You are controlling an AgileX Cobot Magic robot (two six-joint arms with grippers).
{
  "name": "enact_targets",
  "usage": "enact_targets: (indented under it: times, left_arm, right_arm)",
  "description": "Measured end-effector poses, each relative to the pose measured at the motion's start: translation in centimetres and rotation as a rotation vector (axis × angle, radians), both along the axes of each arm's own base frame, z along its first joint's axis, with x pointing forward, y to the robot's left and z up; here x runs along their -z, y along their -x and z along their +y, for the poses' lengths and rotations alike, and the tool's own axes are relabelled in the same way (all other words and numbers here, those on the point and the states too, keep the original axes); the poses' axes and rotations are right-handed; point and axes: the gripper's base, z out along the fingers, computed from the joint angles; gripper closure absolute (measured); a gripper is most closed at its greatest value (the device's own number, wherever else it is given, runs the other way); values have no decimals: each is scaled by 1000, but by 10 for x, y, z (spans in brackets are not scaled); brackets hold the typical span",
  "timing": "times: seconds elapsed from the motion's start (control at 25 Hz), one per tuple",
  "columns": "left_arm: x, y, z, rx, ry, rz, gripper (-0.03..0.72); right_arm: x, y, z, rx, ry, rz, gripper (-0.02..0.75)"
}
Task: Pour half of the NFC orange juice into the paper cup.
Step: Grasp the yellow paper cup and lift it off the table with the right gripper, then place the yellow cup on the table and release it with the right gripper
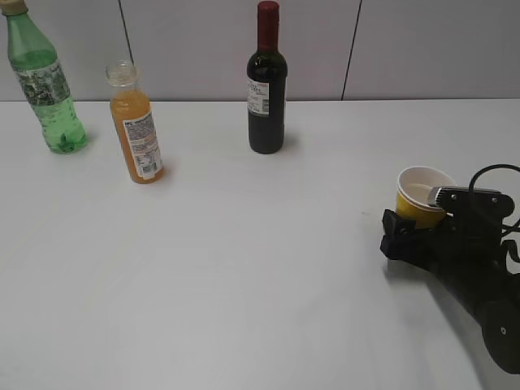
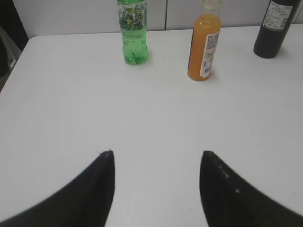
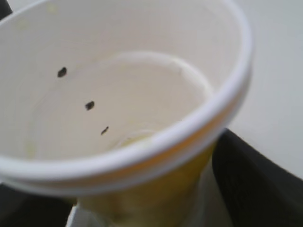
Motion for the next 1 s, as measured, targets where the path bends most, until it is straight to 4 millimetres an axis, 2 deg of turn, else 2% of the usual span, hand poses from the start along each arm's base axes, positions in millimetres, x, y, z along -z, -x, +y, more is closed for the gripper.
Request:
enact_targets:
  times: [0.28, 0.64, 0.72, 1.0]
  left_arm:
    - [0, 0, 0, 0, 0, 0, 251]
    - [0, 0, 0, 0, 0, 0, 251]
    - [0, 0, 0, 0, 0, 0, 251]
    - [0, 0, 0, 0, 0, 0, 251]
  right_arm:
    - [0, 0, -1, 6, 0, 0, 272]
    - [-10, 4, 2, -63, 43, 32, 279]
    - [-14, 7, 8, -148, 61, 41, 279]
    - [-30, 6, 53, -684, 111, -84, 280]
